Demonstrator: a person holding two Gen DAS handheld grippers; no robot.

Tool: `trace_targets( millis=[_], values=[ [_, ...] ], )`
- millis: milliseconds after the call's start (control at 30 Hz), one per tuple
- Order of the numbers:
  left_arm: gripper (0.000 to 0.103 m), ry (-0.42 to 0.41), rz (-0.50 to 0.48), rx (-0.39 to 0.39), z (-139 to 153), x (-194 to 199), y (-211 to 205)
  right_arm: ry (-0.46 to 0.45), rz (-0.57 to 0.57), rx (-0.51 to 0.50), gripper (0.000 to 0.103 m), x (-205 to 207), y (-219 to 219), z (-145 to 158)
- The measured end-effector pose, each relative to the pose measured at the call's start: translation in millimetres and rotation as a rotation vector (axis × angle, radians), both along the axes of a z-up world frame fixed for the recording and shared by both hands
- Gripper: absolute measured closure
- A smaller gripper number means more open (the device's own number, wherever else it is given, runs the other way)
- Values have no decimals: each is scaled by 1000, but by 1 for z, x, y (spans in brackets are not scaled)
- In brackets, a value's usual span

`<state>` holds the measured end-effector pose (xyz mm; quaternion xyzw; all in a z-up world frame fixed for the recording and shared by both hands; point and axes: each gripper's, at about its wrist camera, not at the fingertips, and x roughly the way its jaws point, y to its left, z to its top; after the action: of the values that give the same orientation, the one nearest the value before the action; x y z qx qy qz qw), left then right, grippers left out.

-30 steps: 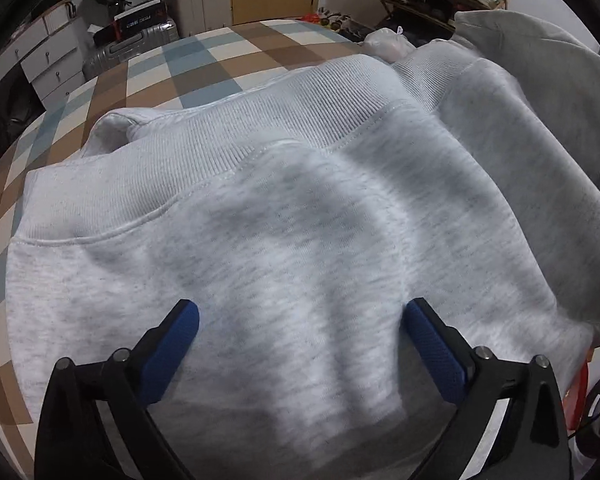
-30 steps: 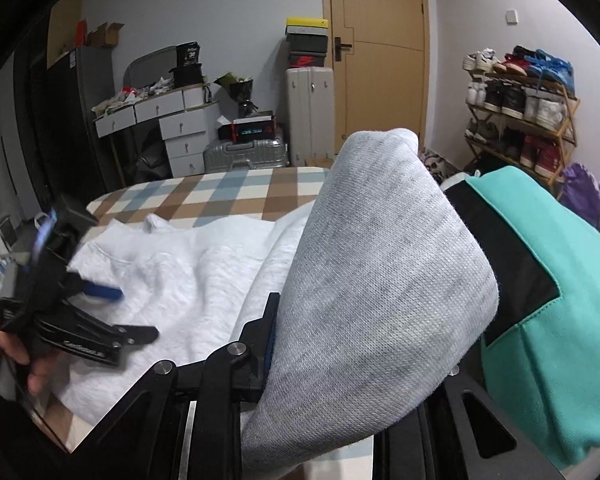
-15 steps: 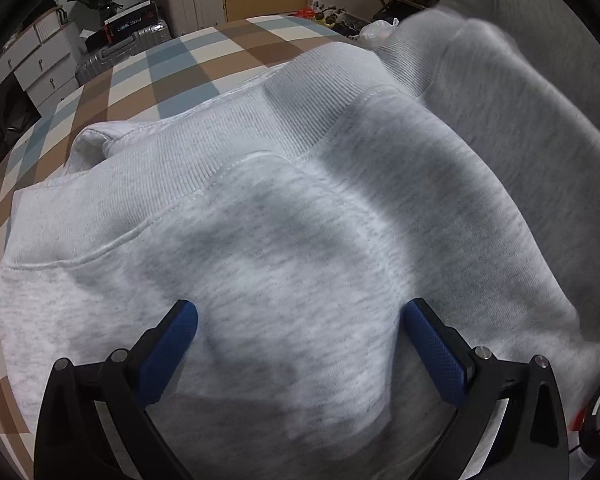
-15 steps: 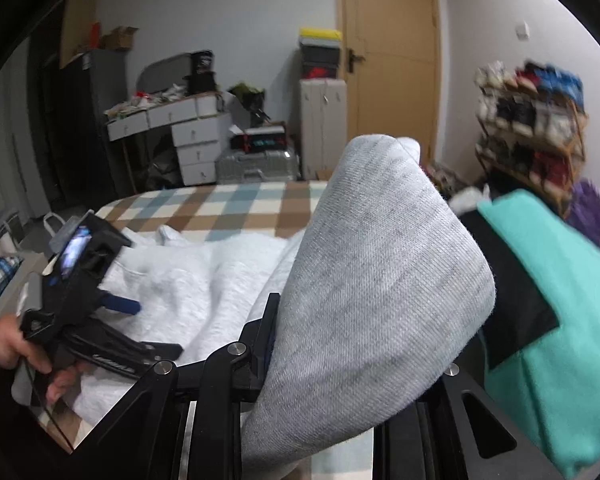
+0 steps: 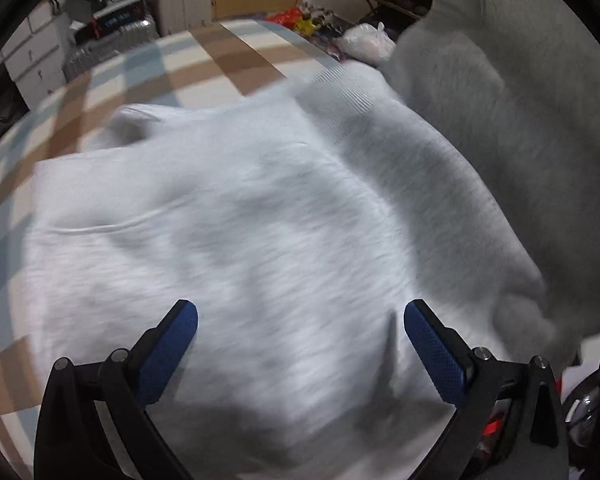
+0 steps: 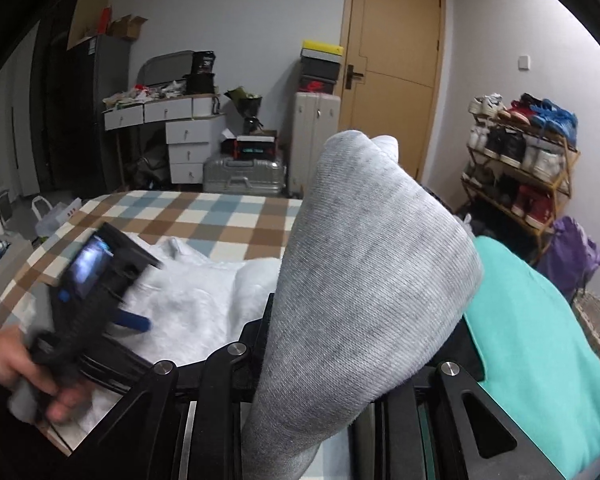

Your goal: Fold large clothes

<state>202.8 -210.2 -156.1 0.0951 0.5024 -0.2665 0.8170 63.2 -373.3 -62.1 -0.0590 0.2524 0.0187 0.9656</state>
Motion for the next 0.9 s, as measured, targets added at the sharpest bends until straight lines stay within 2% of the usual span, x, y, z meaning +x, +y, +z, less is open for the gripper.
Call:
trace_targets(
  millis=[100,167,200,300,433,467,533,600,633,700,800,867,900],
  values=[
    [2,-47,36,-27,11,-2,37,-6,1,-10,81,-1,4,2],
    [2,3,45,-19,-3,5,47,-10,2,-11,81,-1,8,4],
    [3,30,46,-5,-13,8,48,-12,4,-14,81,-1,11,6],
    [3,-18,43,16,-24,8,48,-34,10,-23,81,-4,21,16],
    [3,-29,24,-29,-24,9,50,-63,67,-107,81,-8,58,39],
    [3,-9,2,-62,-23,13,52,-71,91,-130,81,-11,70,45],
    [3,95,-41,-220,-13,29,68,-70,133,-176,81,-15,97,53],
    [3,192,17,-364,1,42,97,-55,173,-229,81,-18,128,53],
    [3,196,61,-417,9,48,117,-50,189,-265,81,-20,142,51],
    [3,159,110,-470,24,53,155,-31,221,-302,81,-24,170,42],
    [3,136,159,-494,32,59,203,55,272,-254,80,-24,208,13],
    [3,162,202,-496,26,63,223,85,286,-297,80,-22,233,-11],
    [3,195,223,-524,19,66,237,99,292,-313,80,-20,247,-26]
  ],
)
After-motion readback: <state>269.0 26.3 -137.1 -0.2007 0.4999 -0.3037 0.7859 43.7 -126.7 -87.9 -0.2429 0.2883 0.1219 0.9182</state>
